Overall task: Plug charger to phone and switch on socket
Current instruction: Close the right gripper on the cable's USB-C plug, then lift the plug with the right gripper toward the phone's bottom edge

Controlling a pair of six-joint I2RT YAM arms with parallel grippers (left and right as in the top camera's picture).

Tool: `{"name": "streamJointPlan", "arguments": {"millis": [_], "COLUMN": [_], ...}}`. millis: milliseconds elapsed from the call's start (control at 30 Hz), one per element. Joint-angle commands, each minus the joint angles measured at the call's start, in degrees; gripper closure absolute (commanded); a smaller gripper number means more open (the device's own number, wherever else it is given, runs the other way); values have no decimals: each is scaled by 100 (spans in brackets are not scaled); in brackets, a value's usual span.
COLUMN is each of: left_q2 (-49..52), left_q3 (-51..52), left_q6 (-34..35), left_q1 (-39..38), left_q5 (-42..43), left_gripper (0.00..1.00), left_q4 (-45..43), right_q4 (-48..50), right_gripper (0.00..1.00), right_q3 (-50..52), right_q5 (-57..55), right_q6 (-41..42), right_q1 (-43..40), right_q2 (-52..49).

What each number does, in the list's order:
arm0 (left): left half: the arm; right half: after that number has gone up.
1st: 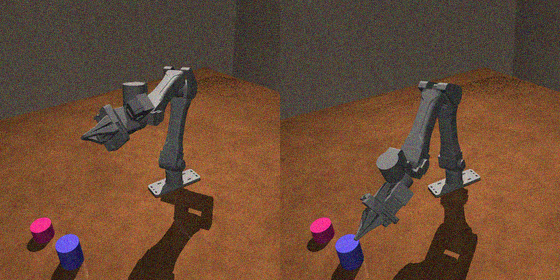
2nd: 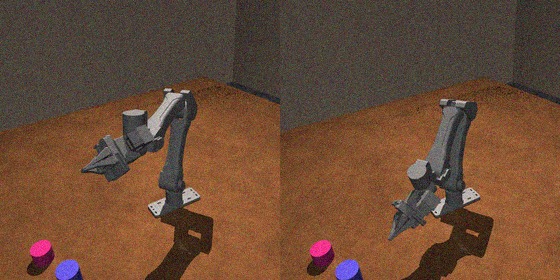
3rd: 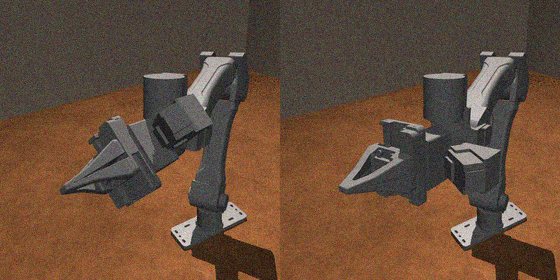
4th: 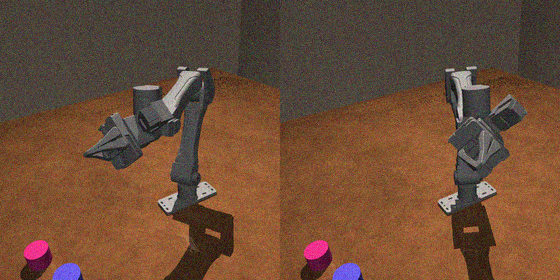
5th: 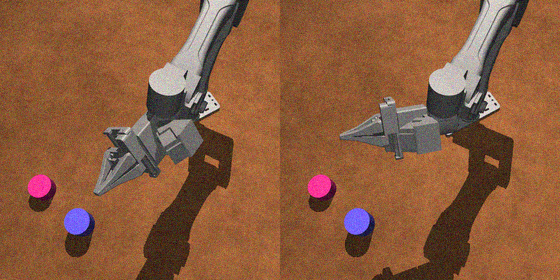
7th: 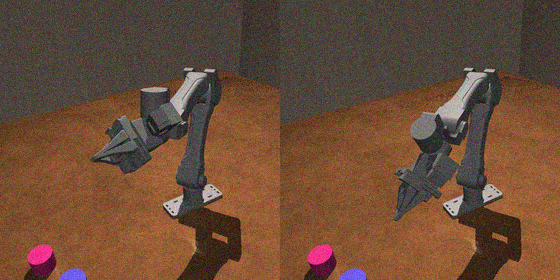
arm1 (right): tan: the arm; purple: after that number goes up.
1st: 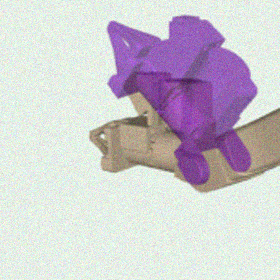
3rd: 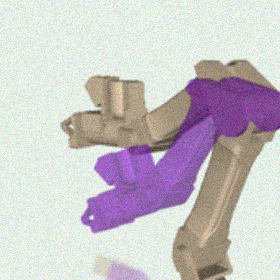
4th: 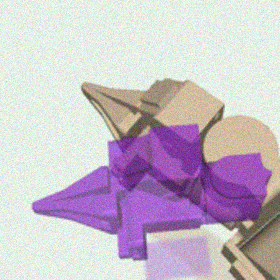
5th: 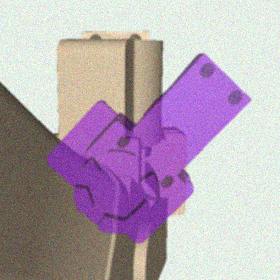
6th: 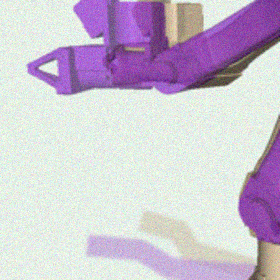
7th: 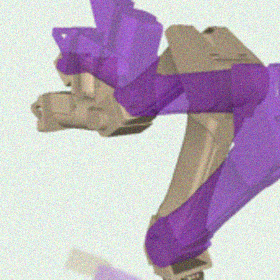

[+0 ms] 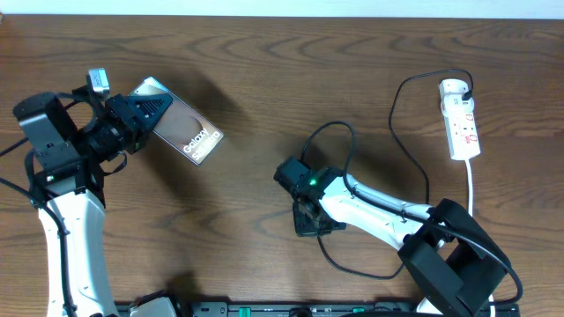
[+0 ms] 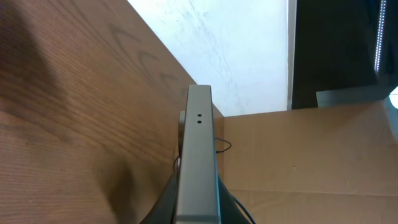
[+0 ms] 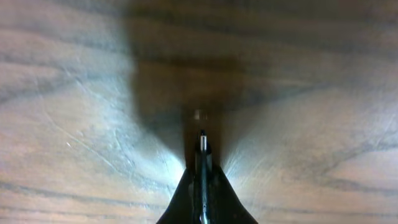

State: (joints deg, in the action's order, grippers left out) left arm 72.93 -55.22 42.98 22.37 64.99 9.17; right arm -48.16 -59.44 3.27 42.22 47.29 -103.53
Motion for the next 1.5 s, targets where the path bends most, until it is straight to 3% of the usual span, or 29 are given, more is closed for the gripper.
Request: {"name": "streamJointPlan", "arguments": {"millis": [0,633,1100,1333,1467], "left_q2": [-22,-22,-22,-22,-22], "left_q3": [-35,-35,-35,-35,-35], "left_q6": [-98,-210,-225,-227,-227], "left_q1": [-13,-11,-11,-11,-11], "left_q5": [101,98,101,101,103], "left_gripper": [93,93,93,93,93], "left_q4": [-17,109,109,109,109], "right_q4": [-125,-258,-564,-1049,-1088], "right_gripper": [99,99,99,99,99], "right_q3": [-87,-76,-387,-1394,-2188], "right_q5": [319,483,162,105,1294], "right_q6": [192,409,527,-195,-1051], "right_q1": [46,352,107,-402,-782], "right_q2": [-76,-358,-212,28,225]}}
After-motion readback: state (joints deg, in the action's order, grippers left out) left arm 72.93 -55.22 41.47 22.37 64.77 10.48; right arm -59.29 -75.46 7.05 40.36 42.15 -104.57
